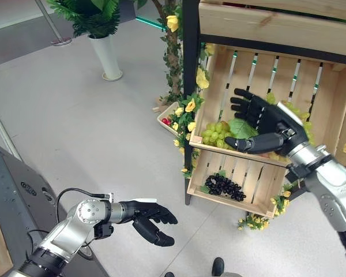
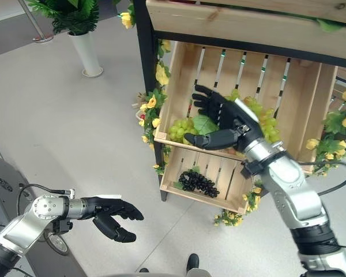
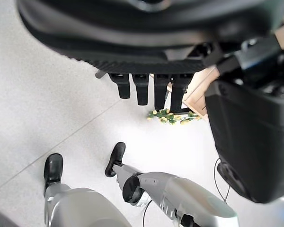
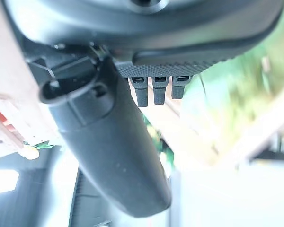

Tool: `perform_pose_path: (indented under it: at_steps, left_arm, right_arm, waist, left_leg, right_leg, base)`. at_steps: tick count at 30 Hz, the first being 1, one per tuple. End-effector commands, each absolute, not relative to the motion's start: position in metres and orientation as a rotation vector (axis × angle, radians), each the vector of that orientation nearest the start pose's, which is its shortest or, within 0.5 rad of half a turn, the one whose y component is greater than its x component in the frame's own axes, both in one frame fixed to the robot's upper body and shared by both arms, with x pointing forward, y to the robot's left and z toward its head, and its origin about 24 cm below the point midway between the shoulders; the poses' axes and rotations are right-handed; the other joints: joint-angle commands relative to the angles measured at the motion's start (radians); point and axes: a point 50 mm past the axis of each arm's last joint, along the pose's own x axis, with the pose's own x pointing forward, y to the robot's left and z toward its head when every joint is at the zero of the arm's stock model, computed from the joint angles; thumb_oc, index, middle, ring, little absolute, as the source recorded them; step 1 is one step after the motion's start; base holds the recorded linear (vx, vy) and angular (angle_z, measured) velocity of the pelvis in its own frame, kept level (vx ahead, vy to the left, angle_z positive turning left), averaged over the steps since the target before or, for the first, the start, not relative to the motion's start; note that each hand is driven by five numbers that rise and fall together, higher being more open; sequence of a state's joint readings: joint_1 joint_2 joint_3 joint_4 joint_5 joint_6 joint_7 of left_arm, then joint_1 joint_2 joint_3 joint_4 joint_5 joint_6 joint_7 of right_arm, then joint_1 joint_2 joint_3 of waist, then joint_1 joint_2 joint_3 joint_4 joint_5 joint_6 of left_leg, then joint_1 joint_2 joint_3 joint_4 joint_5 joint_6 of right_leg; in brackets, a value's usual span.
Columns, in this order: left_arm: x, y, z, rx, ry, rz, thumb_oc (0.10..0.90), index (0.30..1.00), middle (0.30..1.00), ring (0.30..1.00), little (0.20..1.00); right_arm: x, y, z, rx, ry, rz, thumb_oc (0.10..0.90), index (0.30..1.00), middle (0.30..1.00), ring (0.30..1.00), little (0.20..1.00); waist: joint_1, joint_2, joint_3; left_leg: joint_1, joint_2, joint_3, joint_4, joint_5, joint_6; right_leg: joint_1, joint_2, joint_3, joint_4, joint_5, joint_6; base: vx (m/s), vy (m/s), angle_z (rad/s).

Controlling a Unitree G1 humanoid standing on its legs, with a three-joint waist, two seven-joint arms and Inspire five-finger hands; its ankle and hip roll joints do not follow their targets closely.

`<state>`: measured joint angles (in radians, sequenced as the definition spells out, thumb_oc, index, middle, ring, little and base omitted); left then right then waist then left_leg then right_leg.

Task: Pick up the fruits from the basket on one side to the basket on the other side

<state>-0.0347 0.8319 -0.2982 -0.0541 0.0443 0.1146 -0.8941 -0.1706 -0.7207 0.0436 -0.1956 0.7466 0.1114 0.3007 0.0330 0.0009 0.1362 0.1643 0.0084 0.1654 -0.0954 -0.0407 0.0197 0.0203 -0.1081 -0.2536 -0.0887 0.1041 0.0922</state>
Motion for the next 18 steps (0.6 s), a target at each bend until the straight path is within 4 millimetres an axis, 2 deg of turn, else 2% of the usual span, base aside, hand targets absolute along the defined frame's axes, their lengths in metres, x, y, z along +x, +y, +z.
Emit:
perform_pose_path:
  at_steps: [1,4,7,9,15,17,18]
  left_arm:
    - [0.233,0.209,0.061,0.827,0.371,-1.081,0.8,0.9,0.9,0.9,0.9]
    - [0.237,0.204,0.059,0.772,0.325,-1.026,0.8,0.9,0.9,0.9,0.9]
    - [0.238,0.199,0.055,0.738,0.303,-1.01,0.8,0.9,0.9,0.9,0.9]
    - [0.236,0.196,0.052,0.704,0.3,-1.006,0.8,0.9,0.9,0.9,0.9]
    - [0.23,0.194,0.046,0.67,0.303,-1.001,0.8,0.9,0.9,0.9,0.9]
    - [0.229,0.196,0.046,0.655,0.293,-0.972,0.8,0.9,0.9,0.9,0.9]
    - [0.229,0.196,0.045,0.653,0.286,-0.959,0.8,0.9,0.9,0.9,0.9]
  right_arm:
    - [0.264,-0.197,0.189,0.112,-0.369,0.681,0.8,0.9,0.9,0.9,0.9]
    - [0.261,-0.178,0.172,0.333,-0.374,0.801,0.8,0.9,0.9,0.9,0.9]
    - [0.259,-0.165,0.162,0.433,-0.385,0.851,0.8,0.9,0.9,0.9,0.9]
    - [0.253,-0.148,0.15,0.522,-0.359,0.914,0.8,0.9,0.9,0.9,0.9]
    - [0.24,-0.124,0.122,0.57,-0.26,1.107,0.8,0.9,0.9,0.9,0.9]
    - [0.237,-0.121,0.105,0.501,-0.159,1.163,0.8,0.9,0.9,0.9,0.9]
    - [0.234,-0.12,0.096,0.474,-0.103,1.179,0.8,0.9,0.9,0.9,0.9]
  waist:
    - [0.024,-0.006,-0.064]
    - [0.035,-0.004,-0.062]
    - [0.045,-0.002,-0.062]
    - [0.056,0.004,-0.063]
    - [0.08,0.008,-0.062]
    - [0.086,0.008,-0.063]
    - [0.078,0.006,-0.062]
  left_leg:
    - [-0.057,-0.047,-0.001,0.008,-0.036,0.009]
    - [-0.059,-0.057,-0.017,0.008,-0.035,0.017]
    - [-0.061,-0.066,-0.029,0.008,-0.035,0.025]
    - [-0.062,-0.074,-0.04,0.008,-0.035,0.031]
    - [-0.069,-0.081,-0.059,0.008,-0.027,0.035]
    - [-0.073,-0.076,-0.068,0.008,-0.017,0.034]
    - [-0.075,-0.074,-0.083,0.008,-0.013,0.035]
  right_leg:
    - [0.019,-0.136,-0.025,0.156,-0.045,0.14]
    - [0.005,-0.145,-0.026,0.195,-0.037,0.14]
    - [0.0,-0.152,-0.027,0.212,-0.037,0.138]
    - [-0.007,-0.159,-0.028,0.233,-0.035,0.138]
    - [-0.013,-0.156,-0.047,0.283,-0.049,0.133]
    - [-0.01,-0.135,-0.041,0.29,-0.079,0.121]
    - [-0.009,-0.11,-0.016,0.282,-0.1,0.115]
  base:
    - [0.02,0.091,0.03]
    - [0.03,0.14,0.03]
    - [0.02,0.101,0.06]
    - [0.03,0.132,0.06]
    - [0.0,0.031,0.07]
    - [-0.01,-0.087,0.18]
    - [0.02,-0.131,0.14]
